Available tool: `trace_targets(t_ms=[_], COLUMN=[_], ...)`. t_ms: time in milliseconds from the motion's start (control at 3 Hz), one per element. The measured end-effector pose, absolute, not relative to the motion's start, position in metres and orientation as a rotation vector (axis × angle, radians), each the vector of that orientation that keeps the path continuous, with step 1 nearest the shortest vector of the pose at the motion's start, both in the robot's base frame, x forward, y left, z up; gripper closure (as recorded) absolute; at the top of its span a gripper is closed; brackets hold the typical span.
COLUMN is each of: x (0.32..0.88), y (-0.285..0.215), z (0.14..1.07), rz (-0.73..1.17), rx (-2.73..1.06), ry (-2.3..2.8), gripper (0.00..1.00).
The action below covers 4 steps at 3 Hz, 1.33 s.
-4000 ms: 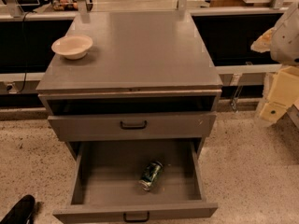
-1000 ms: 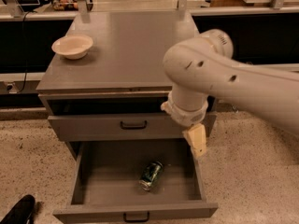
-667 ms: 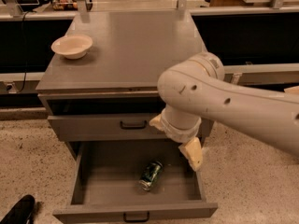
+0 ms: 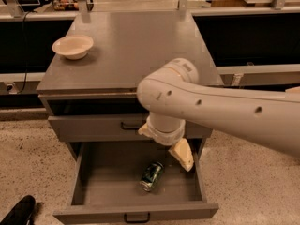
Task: Pick green can from middle drawer and place on counter
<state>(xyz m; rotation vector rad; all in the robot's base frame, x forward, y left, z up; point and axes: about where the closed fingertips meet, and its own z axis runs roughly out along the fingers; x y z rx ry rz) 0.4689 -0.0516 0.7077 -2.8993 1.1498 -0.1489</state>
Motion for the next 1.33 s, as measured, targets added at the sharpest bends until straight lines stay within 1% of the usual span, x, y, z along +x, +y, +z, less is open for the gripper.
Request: trace_targets(t_ms=[333,667,1000,1333], x=[0.451,0.451,0.447,0.430], y=[-0.036,-0.036,-0.043,-0.058], z=[0.669,0.670,0.672,0.638], rz=[-0.160,-0.160,-0.186,-0.175], rx=[-3.064,-3.068,-3.083,-3.104], ry=[0.880,0.863,0.902,0.806], gripper=[0.00,0.00,0.00,0.00])
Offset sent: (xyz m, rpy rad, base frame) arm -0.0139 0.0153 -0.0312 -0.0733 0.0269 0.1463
